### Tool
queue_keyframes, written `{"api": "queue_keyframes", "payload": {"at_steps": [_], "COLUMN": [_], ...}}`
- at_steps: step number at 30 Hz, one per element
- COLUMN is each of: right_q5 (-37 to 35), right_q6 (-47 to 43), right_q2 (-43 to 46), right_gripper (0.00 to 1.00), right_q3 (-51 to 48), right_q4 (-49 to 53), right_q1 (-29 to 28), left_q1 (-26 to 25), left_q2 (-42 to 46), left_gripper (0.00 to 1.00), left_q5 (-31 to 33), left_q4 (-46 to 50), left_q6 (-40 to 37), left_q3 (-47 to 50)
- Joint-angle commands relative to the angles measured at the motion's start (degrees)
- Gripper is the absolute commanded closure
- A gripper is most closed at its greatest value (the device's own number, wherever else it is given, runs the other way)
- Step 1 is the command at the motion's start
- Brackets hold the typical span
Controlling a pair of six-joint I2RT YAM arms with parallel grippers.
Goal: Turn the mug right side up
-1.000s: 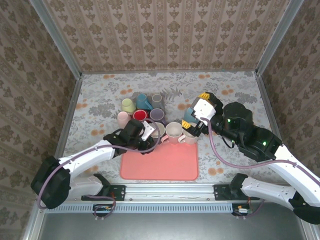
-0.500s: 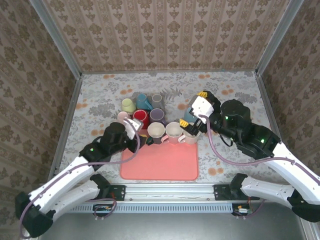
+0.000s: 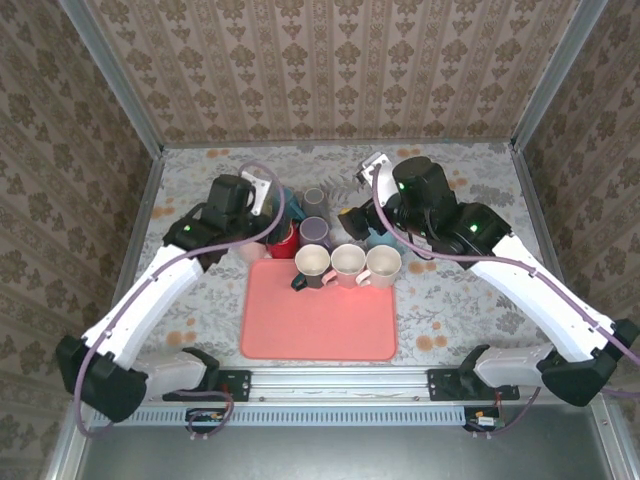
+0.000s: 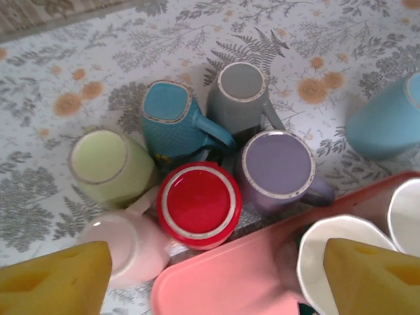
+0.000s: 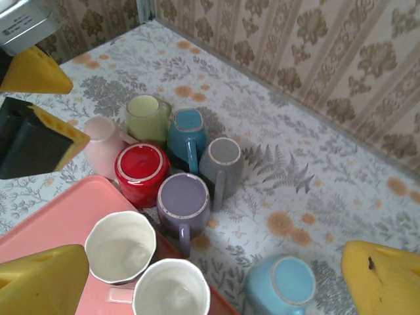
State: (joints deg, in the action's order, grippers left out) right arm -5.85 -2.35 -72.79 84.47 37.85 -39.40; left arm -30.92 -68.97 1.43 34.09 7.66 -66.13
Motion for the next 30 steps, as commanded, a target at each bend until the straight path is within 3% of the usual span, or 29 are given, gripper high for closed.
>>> {"api": "queue_keyframes", "payload": {"at_steps": [1, 5, 10, 20, 26, 30], "right_q5": [2.1, 1.8, -4.5, -20.9, -25.0, -25.8], "right_q6": [8.1, 8.0, 10.8, 19.2, 20.7, 20.4], "right_q2": [-5.2, -11.2, -14.8, -11.8, -7.4, -4.6], "right_gripper": [0.0, 0.0, 0.0, 0.01, 0.02, 0.03], "right_q3": [4.7, 7.4, 7.2, 3.0, -1.5, -3.9], "right_q4": [5.6, 9.4, 8.8, 5.6, 2.9, 1.5], "right_q1": [3.4, 4.0, 4.1, 4.1, 4.0, 4.0], "left_q1": [2.5, 9.1, 11.5, 9.0, 8.3, 8.0], "left_q2": [-0.6, -4.2, -11.9, -33.9, -53.1, -60.7], "left_gripper": [0.0, 0.0, 0.0, 0.02, 0.13, 0.14], "left_q5": [-2.5, -6.4, -5.2, 1.9, 2.2, 1.0], "left_q4": [-1.9, -3.6, -1.1, 22.5, 42.5, 46.9], "left_q6": [5.2, 12.9, 19.2, 43.4, 51.2, 54.0], "left_q3": [-0.3, -1.6, -5.8, -35.8, -62.9, -73.7]}}
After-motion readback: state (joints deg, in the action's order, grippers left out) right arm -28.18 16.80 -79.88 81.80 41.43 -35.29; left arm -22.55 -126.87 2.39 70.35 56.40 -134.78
